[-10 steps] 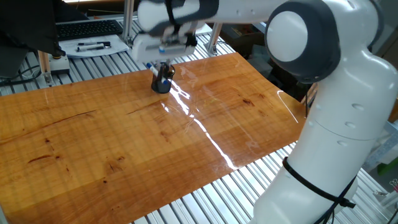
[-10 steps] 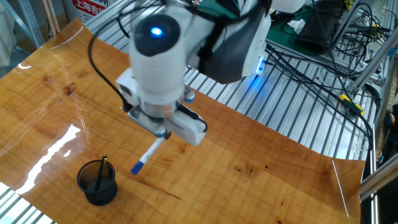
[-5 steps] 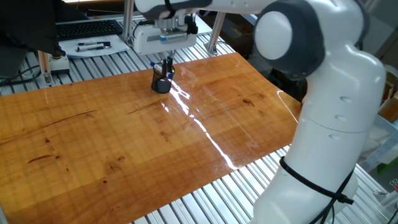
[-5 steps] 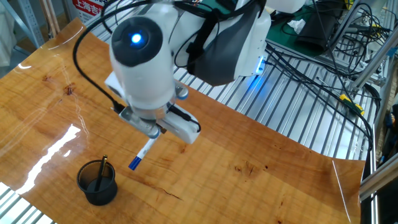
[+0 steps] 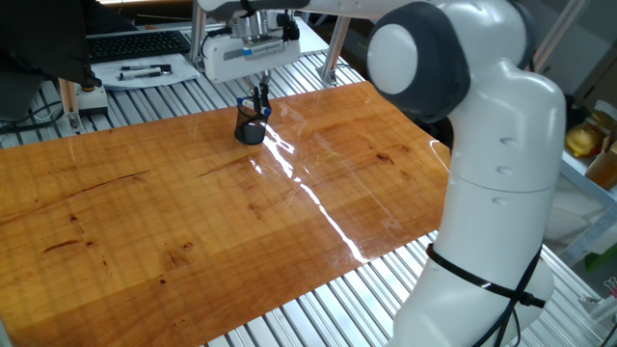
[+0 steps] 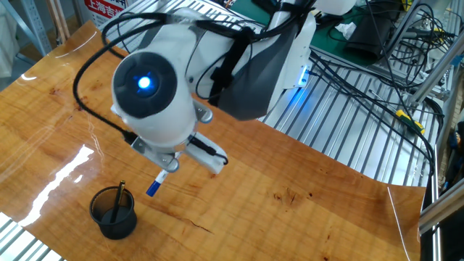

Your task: Put the pen into the pen holder

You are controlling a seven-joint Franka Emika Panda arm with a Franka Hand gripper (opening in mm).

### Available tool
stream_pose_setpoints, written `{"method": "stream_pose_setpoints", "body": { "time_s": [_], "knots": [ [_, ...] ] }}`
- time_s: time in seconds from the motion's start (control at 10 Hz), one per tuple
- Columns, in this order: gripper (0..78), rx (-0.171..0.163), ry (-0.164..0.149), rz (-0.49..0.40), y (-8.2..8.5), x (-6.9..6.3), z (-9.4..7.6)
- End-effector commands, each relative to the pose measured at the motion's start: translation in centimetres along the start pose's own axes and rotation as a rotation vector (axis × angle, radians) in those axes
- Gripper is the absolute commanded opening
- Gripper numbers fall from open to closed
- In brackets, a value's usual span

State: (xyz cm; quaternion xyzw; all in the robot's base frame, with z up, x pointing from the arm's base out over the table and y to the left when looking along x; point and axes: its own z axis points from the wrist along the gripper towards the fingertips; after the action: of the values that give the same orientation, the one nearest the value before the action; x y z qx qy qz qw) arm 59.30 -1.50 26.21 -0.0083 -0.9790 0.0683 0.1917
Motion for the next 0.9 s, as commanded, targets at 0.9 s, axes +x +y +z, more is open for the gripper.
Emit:
{"method": "stream_pose_setpoints", "body": {
  "time_s": [0.9],
  "knots": [
    [1.1,-0.006,0.105,0.003,-2.1,-0.7,0.5]
  ]
}}
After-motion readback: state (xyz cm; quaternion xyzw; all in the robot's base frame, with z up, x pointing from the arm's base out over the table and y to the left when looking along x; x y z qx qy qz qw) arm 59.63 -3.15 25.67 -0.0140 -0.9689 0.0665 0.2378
